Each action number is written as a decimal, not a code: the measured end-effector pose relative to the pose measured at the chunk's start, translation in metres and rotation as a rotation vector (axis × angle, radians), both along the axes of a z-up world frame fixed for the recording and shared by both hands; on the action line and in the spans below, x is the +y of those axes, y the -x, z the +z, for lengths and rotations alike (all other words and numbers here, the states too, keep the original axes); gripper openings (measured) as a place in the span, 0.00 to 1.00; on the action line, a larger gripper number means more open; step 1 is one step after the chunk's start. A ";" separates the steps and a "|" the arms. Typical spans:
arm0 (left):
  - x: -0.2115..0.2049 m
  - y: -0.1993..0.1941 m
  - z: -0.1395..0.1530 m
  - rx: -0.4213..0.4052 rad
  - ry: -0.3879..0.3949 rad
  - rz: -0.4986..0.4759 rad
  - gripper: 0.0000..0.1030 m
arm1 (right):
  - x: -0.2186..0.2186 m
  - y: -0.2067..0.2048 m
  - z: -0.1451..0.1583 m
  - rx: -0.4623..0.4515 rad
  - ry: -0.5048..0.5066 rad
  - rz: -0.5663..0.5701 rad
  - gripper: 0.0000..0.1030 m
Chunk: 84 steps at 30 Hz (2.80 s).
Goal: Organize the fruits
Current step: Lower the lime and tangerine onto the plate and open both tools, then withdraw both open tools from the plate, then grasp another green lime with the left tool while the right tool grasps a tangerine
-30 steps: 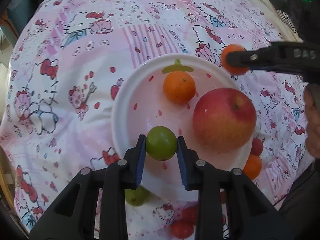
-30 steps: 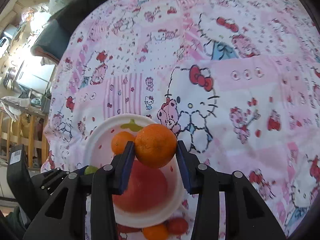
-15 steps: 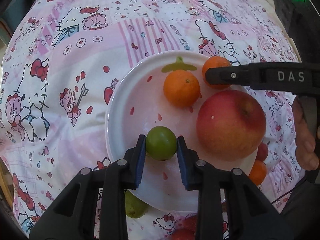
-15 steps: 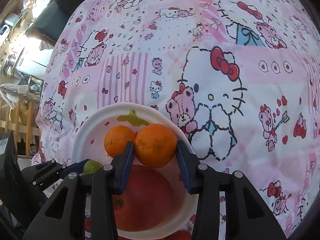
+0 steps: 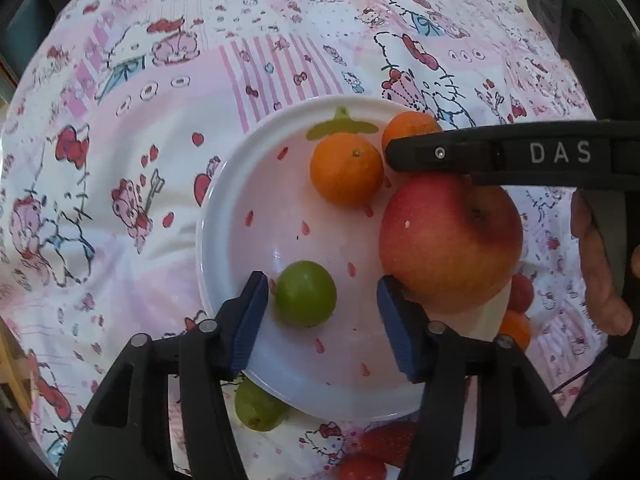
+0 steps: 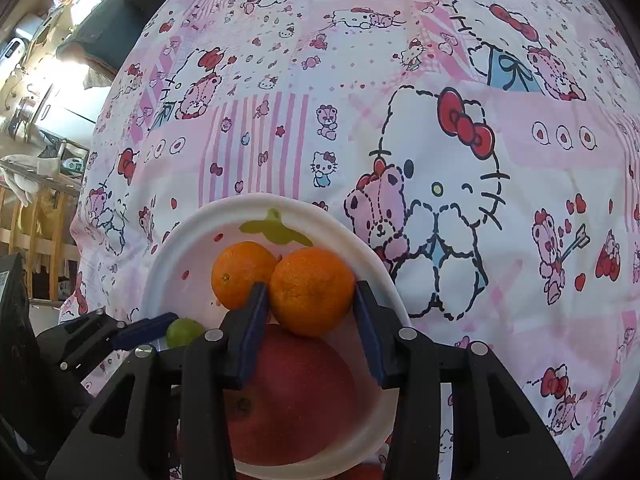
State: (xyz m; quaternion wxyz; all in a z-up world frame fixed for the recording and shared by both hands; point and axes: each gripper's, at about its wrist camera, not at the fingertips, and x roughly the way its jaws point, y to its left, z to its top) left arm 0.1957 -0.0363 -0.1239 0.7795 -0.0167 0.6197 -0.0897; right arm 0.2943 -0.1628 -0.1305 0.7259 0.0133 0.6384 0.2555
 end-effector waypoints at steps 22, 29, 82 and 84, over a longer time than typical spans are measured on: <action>0.023 0.017 0.036 -0.122 0.015 0.081 0.80 | -0.019 0.017 0.051 -0.121 -0.044 -0.060 0.79; 0.035 0.048 0.055 -0.129 0.030 0.120 0.83 | -0.030 0.046 0.073 -0.138 -0.029 -0.078 0.79; 0.045 0.075 -0.002 0.003 0.005 0.183 0.45 | -0.098 0.174 0.053 -0.022 -0.198 -0.318 0.79; 0.045 0.071 -0.002 -0.006 0.004 0.184 0.44 | -0.099 0.173 0.051 -0.018 -0.191 -0.321 0.79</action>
